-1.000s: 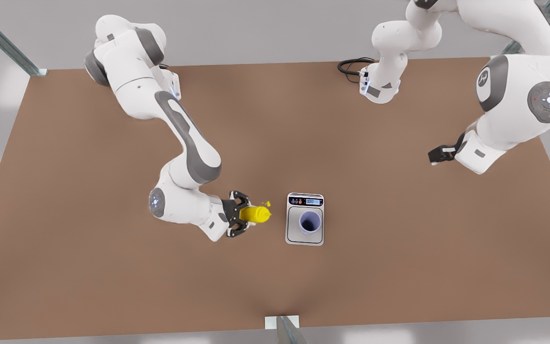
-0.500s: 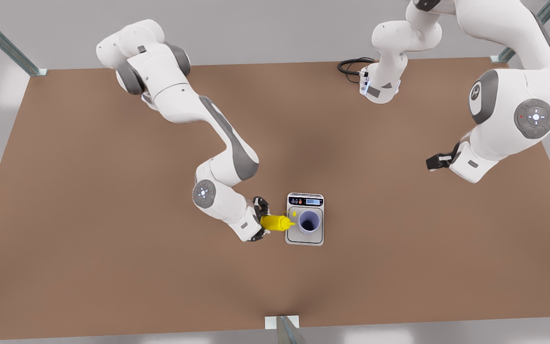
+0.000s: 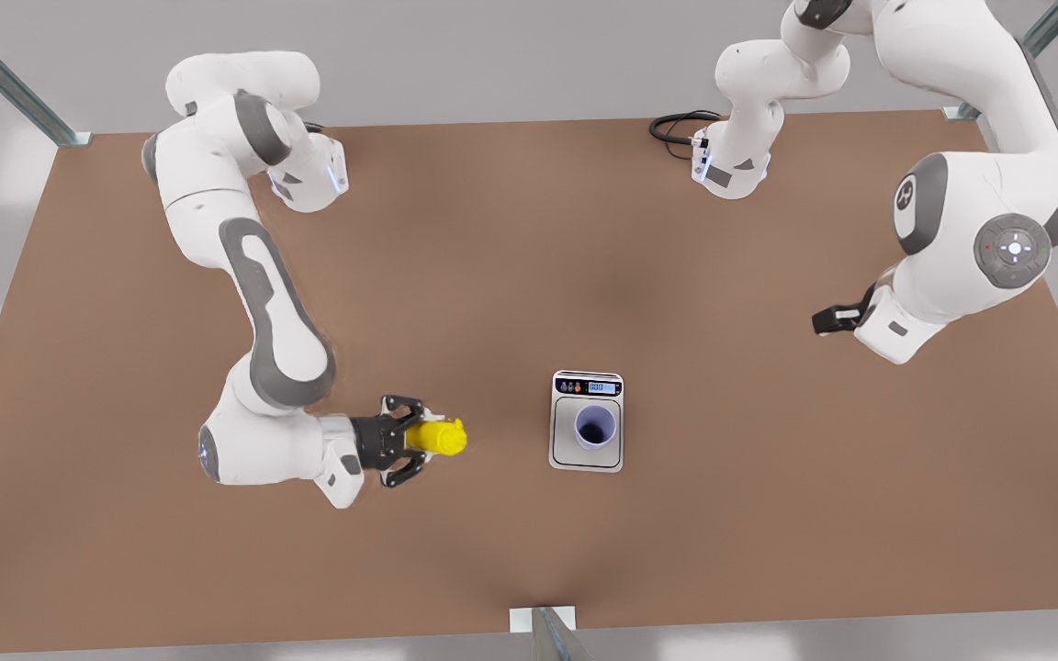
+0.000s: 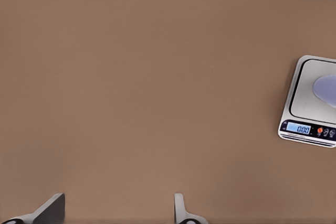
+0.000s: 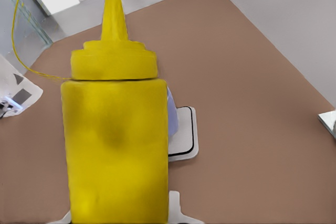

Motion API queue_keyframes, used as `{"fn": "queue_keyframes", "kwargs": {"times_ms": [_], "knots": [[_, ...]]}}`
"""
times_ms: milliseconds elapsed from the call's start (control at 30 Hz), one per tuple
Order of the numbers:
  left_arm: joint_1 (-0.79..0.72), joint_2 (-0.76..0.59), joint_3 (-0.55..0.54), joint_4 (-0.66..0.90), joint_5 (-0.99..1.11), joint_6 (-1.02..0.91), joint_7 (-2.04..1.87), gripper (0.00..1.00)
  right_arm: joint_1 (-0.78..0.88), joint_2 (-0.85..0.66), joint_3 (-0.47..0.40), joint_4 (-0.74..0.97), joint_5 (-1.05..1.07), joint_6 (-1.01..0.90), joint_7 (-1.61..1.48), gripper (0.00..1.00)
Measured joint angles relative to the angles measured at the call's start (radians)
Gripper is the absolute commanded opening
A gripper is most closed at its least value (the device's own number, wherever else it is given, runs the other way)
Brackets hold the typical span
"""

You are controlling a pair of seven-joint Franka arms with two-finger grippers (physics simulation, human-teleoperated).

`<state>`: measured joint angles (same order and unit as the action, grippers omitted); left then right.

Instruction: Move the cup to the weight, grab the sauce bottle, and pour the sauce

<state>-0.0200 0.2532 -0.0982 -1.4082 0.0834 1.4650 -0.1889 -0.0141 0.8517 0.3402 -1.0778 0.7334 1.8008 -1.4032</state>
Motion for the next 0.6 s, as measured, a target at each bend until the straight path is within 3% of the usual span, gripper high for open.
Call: {"fn": "queue_keyframes", "kwargs": {"times_ms": [33, 67, 233, 367, 600], "knots": [[-0.001, 0.000, 0.000, 0.000, 0.000, 0.000, 0.000, 1.00, -0.110, 0.002, 0.079, -0.051, 0.011, -0.025, -0.123, 0.44], [-0.002, 0.000, 0.000, 0.000, 0.000, 0.000, 0.000, 1.00, -0.187, 0.008, 0.105, -0.091, 0.036, -0.053, -0.238, 0.44], [0.000, 0.001, 0.000, 0.000, 0.001, 0.000, 0.000, 1.00, -0.334, 0.150, 0.100, -0.174, 0.184, -0.113, -0.707, 0.44], [0.000, 0.002, 0.000, 0.000, 0.001, 0.000, 0.000, 1.00, -0.355, 0.304, 0.097, -0.176, 0.257, -0.113, -0.788, 0.45], [0.000, 0.002, 0.000, 0.000, 0.001, -0.001, 0.000, 1.00, -0.344, 0.335, 0.051, -0.174, 0.261, -0.077, -0.785, 0.47]]}}
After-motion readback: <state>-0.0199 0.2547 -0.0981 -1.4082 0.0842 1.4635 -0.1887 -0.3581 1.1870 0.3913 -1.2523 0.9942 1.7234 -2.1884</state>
